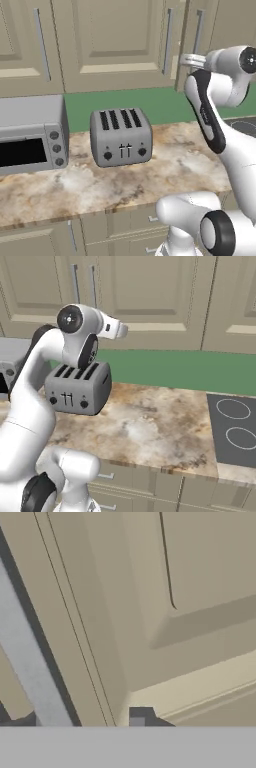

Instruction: Move the bowls from the cabinet to the plates on the dining table.

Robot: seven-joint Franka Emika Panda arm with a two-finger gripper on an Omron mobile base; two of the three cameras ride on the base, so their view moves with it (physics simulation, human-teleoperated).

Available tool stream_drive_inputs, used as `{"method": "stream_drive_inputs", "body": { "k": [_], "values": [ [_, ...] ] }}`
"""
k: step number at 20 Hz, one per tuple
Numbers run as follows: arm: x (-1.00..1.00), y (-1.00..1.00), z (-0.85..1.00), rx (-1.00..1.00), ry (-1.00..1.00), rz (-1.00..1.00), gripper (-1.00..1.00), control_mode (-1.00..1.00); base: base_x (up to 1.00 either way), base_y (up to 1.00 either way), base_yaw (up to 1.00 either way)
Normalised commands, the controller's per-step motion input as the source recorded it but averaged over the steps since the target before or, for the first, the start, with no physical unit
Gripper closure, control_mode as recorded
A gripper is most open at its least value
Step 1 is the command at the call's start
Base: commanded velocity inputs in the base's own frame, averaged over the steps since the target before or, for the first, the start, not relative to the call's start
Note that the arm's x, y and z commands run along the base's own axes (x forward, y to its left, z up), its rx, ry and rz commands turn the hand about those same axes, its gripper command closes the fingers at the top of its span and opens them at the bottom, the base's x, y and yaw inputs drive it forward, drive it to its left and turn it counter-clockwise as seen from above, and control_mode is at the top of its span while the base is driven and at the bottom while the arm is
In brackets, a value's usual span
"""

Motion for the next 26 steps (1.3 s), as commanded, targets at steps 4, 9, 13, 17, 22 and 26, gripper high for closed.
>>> {"method": "stream_drive_inputs", "body": {
  "k": [4, 9, 13, 17, 22, 26],
  "values": [
    [-0.99, -0.66, 0.16, 0.06, -0.04, 0.00, 1.00, -1.00, 0.00, 0.00, 0.00],
    [-1.00, -0.62, 0.30, 0.06, -0.02, -0.01, 1.00, -1.00, 0.00, 0.00, 0.00],
    [-1.00, -0.58, 0.37, 0.03, 0.00, -0.01, 1.00, -1.00, 0.00, 0.00, 0.00],
    [-0.70, -0.07, 0.38, -0.02, 0.00, 0.00, -1.00, -1.00, 0.00, 0.00, 0.00],
    [-0.83, 0.57, 0.80, -0.22, 0.03, 0.00, -1.00, -1.00, 0.00, 0.00, 0.00],
    [-1.00, 0.91, 0.58, -0.47, 0.09, 0.00, -1.00, -1.00, 0.00, 0.00, 0.00]
  ]
}}
